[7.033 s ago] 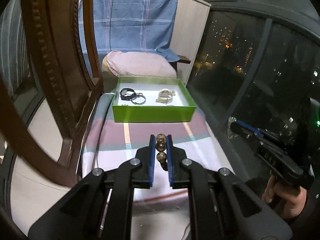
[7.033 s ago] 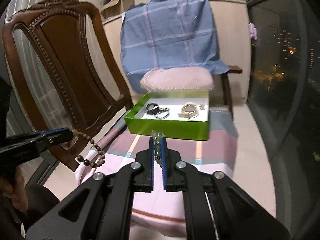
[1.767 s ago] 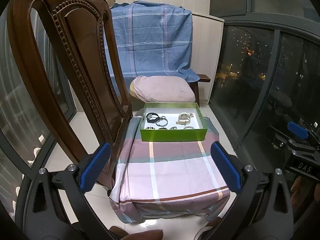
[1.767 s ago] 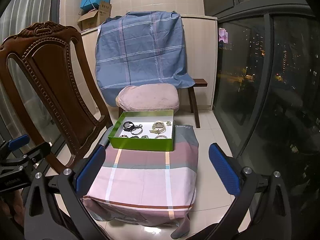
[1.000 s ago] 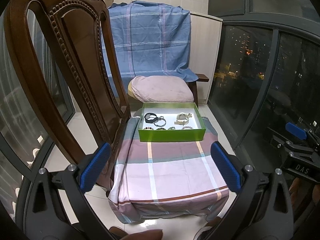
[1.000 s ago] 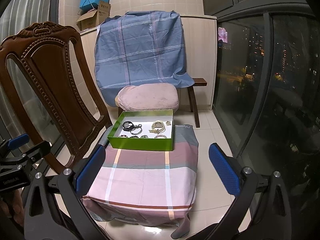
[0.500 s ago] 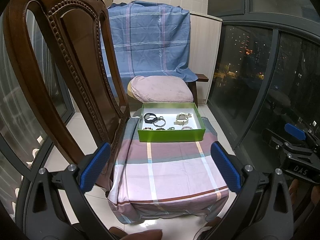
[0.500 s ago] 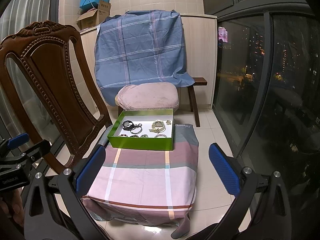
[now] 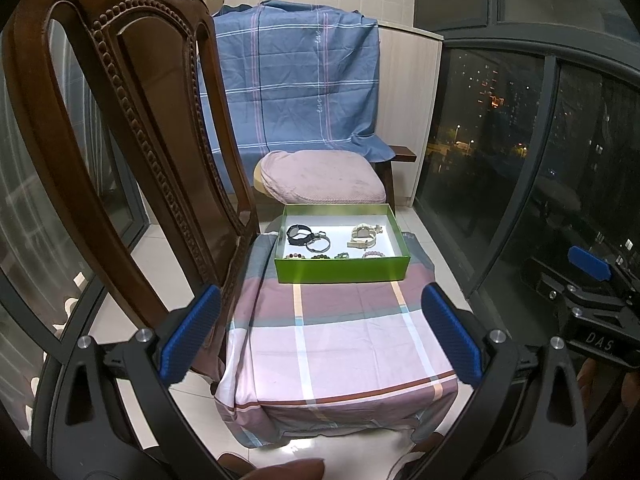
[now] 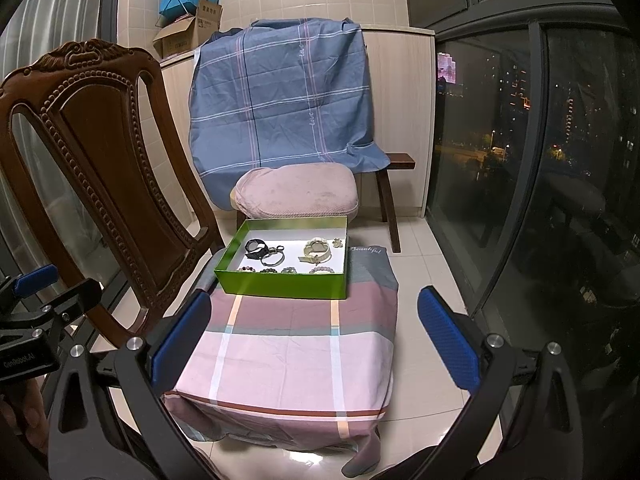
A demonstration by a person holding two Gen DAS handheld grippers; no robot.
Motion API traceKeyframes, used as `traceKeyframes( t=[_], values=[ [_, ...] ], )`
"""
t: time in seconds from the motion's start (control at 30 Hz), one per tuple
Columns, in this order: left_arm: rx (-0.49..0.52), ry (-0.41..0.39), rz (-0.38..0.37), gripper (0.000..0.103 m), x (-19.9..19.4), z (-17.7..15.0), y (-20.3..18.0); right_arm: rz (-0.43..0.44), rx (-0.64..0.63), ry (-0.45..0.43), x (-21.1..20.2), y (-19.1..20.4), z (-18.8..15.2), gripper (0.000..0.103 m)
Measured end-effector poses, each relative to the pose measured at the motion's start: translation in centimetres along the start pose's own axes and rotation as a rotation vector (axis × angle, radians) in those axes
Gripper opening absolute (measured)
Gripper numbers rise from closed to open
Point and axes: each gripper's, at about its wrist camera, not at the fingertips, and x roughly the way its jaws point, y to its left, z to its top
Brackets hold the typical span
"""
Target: Organize jewelry
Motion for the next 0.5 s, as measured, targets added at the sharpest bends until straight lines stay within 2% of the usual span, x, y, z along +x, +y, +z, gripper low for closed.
traceKeyframes(
  t=[0.5],
  values=[
    [0.0,0.008,-0.002,0.099,0.32,-0.04,-0.09,0.0,-0.001,0.009,0.54,0.22,-0.11,0.1]
  ],
)
